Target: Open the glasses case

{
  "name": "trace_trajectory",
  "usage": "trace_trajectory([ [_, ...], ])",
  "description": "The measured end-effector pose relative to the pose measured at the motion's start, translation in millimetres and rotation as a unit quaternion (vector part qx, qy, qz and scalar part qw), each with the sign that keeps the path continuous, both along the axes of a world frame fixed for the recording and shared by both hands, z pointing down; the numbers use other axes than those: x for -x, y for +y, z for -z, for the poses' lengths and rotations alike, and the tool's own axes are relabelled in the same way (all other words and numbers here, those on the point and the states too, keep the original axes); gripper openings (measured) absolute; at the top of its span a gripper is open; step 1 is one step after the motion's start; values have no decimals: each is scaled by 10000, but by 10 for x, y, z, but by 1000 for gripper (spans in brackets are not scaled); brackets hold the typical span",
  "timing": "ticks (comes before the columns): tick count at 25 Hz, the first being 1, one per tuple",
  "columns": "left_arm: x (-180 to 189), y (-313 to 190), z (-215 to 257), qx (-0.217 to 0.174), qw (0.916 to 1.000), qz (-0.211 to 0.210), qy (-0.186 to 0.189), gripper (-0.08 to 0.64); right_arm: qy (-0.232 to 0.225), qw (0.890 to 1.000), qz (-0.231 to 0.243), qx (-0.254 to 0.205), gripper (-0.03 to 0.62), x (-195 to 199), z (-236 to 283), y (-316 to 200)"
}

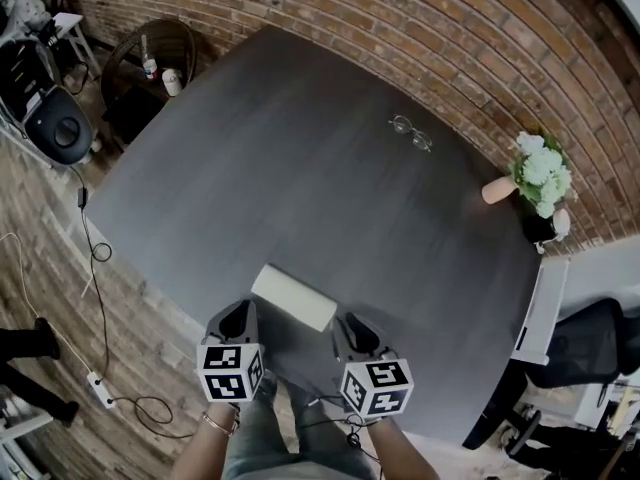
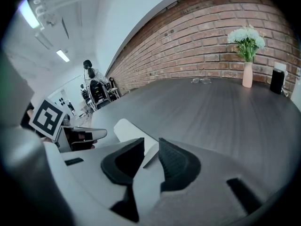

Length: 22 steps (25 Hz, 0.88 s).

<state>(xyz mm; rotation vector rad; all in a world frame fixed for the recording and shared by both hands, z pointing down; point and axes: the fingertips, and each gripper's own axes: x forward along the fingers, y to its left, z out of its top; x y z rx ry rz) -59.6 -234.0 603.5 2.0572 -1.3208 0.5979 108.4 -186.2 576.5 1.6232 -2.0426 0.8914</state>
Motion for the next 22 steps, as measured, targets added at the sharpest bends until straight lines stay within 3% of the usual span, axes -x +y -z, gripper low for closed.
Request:
trace_trajectory([
  [8, -102, -37, -103, -143, 9984, -399, -378, -5, 23, 9999, 75, 77, 98, -13, -102, 66],
  [14, -193, -34, -191, 112, 9973, -588, -427, -5, 35, 9999, 125, 111, 100, -3, -118, 80],
  [22, -229, -97, -192, 136, 9970, -632, -428, -5, 72, 9994, 321, 84, 107, 21, -121, 45],
])
